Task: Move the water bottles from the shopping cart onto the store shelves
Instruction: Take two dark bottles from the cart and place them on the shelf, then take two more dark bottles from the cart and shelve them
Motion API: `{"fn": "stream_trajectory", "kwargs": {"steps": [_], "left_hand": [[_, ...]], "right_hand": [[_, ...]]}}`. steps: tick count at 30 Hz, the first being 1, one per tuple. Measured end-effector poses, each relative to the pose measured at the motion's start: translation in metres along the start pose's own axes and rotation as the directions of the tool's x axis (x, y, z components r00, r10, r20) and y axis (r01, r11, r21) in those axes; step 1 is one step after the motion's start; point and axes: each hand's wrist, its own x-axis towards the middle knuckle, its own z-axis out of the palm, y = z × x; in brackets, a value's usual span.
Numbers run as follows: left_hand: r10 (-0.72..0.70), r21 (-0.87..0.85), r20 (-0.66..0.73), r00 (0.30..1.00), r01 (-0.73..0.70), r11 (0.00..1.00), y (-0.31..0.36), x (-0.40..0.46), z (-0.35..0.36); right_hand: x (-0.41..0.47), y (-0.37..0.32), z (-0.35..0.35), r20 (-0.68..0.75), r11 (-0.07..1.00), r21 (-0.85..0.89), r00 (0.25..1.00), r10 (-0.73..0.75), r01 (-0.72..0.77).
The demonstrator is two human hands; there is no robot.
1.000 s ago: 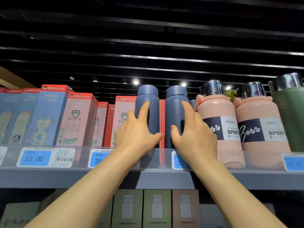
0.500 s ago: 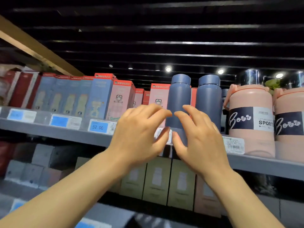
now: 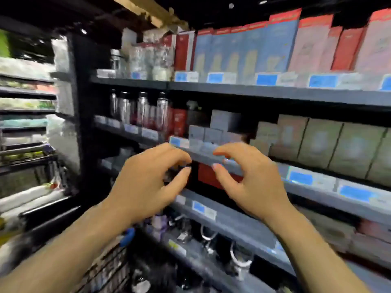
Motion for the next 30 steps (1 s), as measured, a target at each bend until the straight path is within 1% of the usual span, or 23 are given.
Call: {"fn": "stream_trajectory", "kwargs": {"steps": [2, 4, 7, 10, 13, 15, 19, 23, 26, 28, 30], "left_hand": [[-0.087, 0.012, 0.058, 0.995, 0.086, 0.996, -0.033, -0.042, -0.019], [-0.143, 0.051, 0.133, 0.981, 0.137, 0.989, -0.061, -0.08, -0.036], [-0.244, 0.144, 0.225, 0.943, 0.216, 0.966, -0.098, -0.13, -0.059], [-0.386, 0.2, 0.282, 0.879, 0.339, 0.919, -0.136, -0.173, -0.079], [-0.474, 0.25, 0.35, 0.808, 0.407, 0.879, -0.176, -0.213, -0.096], [-0.525, 0.284, 0.367, 0.768, 0.445, 0.849, -0.207, -0.236, -0.107], [-0.588, 0.324, 0.357, 0.726, 0.494, 0.807, -0.285, -0.266, -0.115], [-0.642, 0.27, 0.364, 0.675, 0.583, 0.766, -0.363, -0.284, -0.109], [-0.675, 0.29, 0.419, 0.608, 0.614, 0.734, -0.407, -0.297, -0.103], [-0.702, 0.308, 0.426, 0.571, 0.638, 0.706, -0.436, -0.304, -0.102], [-0.718, 0.33, 0.417, 0.557, 0.644, 0.691, -0.465, -0.306, -0.099]], "right_hand": [[-0.009, -0.031, 0.041, 0.098, 0.979, 0.165, 0.989, 0.108, -0.123], [-0.018, -0.056, 0.082, 0.2, 0.932, 0.284, 0.964, 0.174, -0.227], [-0.025, -0.089, 0.147, 0.357, 0.864, 0.371, 0.912, 0.204, -0.339], [-0.029, -0.116, 0.211, 0.485, 0.789, 0.442, 0.854, 0.189, -0.426], [-0.039, -0.141, 0.271, 0.621, 0.68, 0.464, 0.756, 0.208, -0.568], [-0.047, -0.154, 0.314, 0.689, 0.605, 0.451, 0.687, 0.23, -0.656], [-0.058, -0.171, 0.403, 0.78, 0.523, 0.35, 0.551, 0.296, -0.777], [-0.049, -0.176, 0.479, 0.824, 0.405, 0.2, 0.377, 0.424, -0.892], [-0.034, -0.177, 0.526, 0.851, 0.322, 0.119, 0.263, 0.454, -0.939], [-0.02, -0.178, 0.553, 0.855, 0.309, 0.084, 0.228, 0.466, -0.947], [-0.009, -0.178, 0.579, 0.835, 0.332, 0.047, 0.22, 0.504, -0.942]]}}
